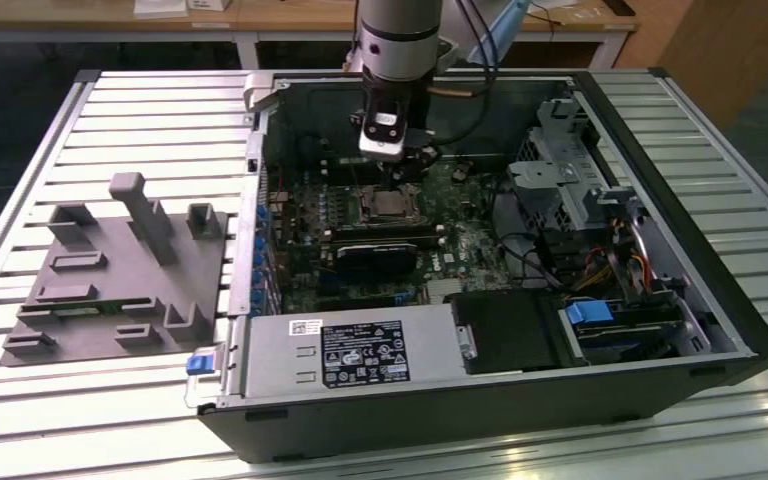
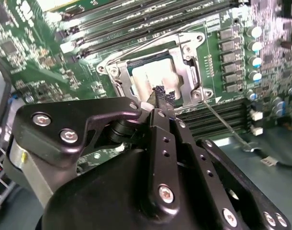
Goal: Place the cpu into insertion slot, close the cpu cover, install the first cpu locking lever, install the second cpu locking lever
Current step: 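Close the cpu cover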
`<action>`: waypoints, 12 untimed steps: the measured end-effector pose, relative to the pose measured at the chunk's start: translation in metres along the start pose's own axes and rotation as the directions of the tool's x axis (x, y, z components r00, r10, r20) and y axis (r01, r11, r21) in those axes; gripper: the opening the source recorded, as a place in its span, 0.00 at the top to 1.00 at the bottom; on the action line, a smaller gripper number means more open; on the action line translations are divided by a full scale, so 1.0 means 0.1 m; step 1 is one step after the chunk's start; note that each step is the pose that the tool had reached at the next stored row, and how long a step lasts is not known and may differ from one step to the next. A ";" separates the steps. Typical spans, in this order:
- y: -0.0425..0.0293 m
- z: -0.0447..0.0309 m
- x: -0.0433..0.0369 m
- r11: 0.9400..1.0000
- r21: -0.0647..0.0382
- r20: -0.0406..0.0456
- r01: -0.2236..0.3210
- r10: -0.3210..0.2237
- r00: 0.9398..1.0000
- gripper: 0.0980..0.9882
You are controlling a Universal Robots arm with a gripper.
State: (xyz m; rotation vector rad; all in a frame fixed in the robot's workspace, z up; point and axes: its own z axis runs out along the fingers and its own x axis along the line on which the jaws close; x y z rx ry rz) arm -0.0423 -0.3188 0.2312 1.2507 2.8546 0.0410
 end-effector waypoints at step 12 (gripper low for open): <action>0.000 0.002 0.000 0.976 -0.003 -0.007 0.216 -0.216 0.976 1.00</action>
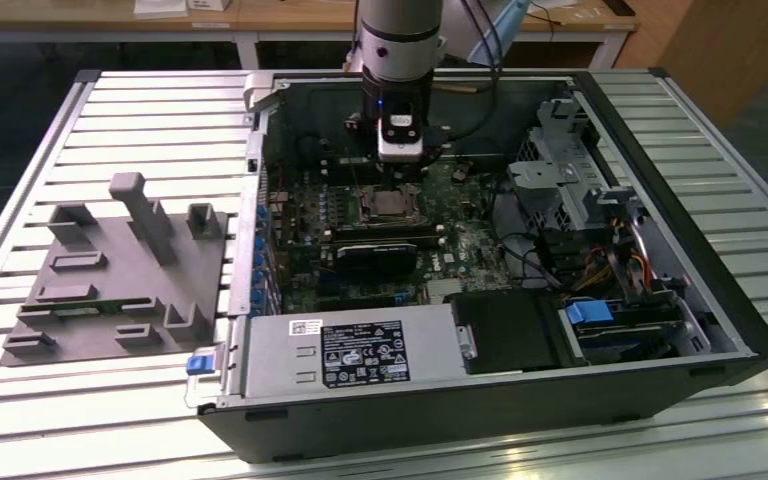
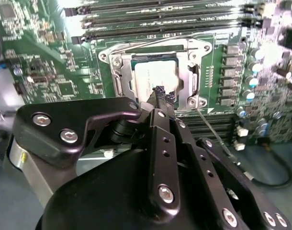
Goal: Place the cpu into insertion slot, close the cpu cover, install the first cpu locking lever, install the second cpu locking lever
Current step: 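Close the cpu cover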
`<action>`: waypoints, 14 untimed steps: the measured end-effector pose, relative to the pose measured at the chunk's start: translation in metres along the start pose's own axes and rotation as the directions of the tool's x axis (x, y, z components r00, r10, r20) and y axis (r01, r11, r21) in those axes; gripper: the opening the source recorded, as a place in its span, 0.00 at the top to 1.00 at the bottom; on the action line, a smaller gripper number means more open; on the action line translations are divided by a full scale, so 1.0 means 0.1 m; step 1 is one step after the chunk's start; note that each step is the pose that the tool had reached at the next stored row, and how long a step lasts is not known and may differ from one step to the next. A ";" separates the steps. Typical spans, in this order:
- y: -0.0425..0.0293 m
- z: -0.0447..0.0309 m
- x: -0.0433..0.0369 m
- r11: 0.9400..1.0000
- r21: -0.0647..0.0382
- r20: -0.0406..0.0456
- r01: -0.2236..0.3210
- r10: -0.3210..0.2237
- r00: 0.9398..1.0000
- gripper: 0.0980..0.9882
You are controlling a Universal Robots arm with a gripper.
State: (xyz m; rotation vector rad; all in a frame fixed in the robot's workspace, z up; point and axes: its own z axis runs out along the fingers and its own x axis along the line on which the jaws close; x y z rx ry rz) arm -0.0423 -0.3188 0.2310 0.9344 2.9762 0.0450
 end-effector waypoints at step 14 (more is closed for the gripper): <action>0.000 0.002 0.000 0.968 -0.004 -0.008 0.250 -0.250 0.968 1.00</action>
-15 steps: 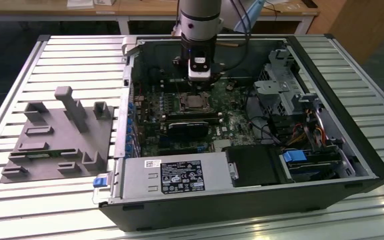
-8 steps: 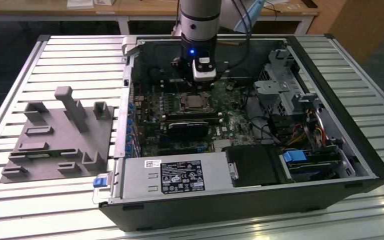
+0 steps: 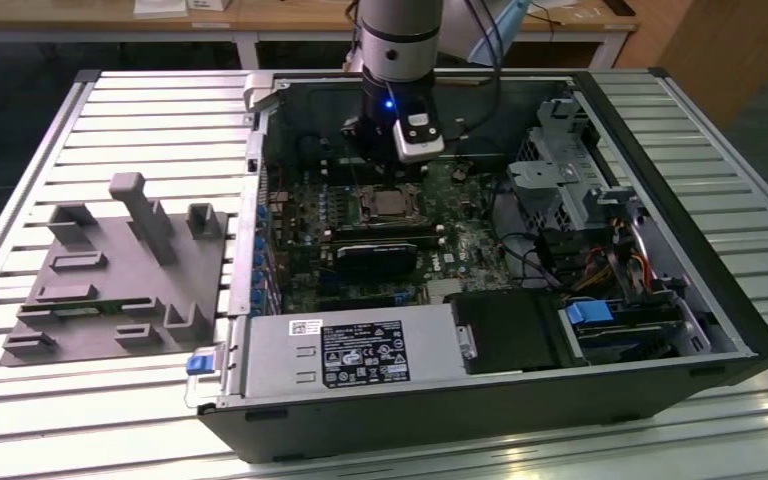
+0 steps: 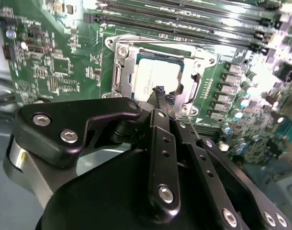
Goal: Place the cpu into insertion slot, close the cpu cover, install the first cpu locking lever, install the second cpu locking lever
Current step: 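Close the cpu cover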
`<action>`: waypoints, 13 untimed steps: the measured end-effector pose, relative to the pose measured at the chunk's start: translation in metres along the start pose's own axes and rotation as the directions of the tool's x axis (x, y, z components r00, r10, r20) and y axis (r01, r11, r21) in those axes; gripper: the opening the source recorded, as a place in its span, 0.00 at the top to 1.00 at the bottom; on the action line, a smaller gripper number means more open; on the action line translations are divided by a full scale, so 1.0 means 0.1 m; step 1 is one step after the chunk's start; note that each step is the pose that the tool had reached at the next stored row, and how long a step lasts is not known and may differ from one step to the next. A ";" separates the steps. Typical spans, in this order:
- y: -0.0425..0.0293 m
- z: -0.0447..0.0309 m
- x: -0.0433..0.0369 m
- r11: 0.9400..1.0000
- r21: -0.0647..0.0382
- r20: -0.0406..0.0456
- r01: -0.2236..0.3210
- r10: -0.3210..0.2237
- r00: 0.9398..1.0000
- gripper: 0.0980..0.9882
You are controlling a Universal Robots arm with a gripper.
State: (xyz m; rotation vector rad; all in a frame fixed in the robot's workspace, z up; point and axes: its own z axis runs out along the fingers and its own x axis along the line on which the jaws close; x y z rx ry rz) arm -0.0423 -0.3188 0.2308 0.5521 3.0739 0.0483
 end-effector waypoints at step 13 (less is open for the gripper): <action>-0.081 0.033 -0.019 0.996 -0.005 0.013 0.089 -0.089 0.996 1.00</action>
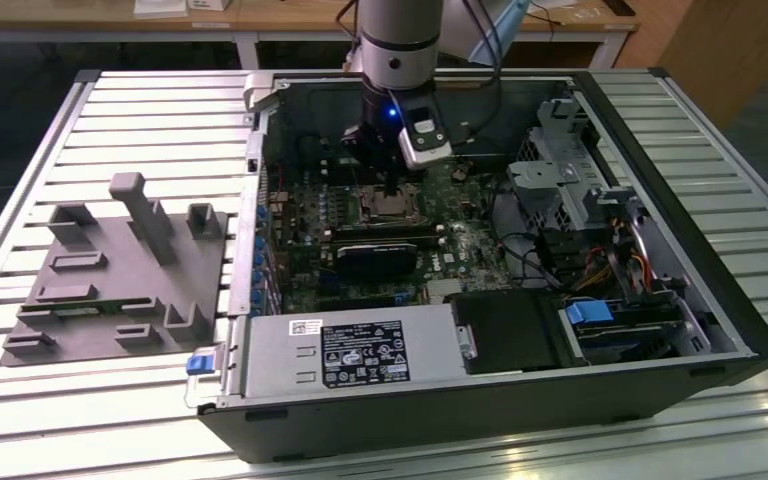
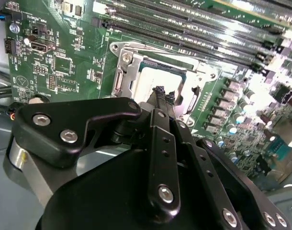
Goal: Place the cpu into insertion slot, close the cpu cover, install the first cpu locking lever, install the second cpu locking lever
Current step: 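Close the cpu cover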
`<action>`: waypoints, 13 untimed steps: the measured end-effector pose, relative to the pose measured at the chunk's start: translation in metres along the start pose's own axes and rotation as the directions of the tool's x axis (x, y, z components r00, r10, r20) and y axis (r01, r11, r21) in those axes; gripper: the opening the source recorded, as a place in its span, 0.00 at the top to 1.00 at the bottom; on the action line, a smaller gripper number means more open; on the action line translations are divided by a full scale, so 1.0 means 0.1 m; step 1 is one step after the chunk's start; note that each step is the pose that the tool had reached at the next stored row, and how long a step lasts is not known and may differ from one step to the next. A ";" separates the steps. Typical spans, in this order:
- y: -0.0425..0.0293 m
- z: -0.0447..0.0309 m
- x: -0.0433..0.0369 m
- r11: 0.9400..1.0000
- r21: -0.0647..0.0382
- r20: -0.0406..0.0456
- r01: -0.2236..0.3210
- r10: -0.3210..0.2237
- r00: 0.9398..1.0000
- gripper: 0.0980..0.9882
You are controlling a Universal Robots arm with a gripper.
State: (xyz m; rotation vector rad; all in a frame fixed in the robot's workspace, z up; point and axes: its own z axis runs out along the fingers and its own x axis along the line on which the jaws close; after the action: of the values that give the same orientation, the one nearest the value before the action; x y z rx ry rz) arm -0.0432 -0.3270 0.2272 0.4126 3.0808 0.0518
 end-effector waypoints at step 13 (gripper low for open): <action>-0.077 0.065 0.106 0.998 -0.020 -0.006 0.060 -0.060 0.998 1.00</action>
State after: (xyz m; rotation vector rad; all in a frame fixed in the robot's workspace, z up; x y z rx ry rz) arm -0.0552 -0.3314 0.2201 0.3190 3.0946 0.0816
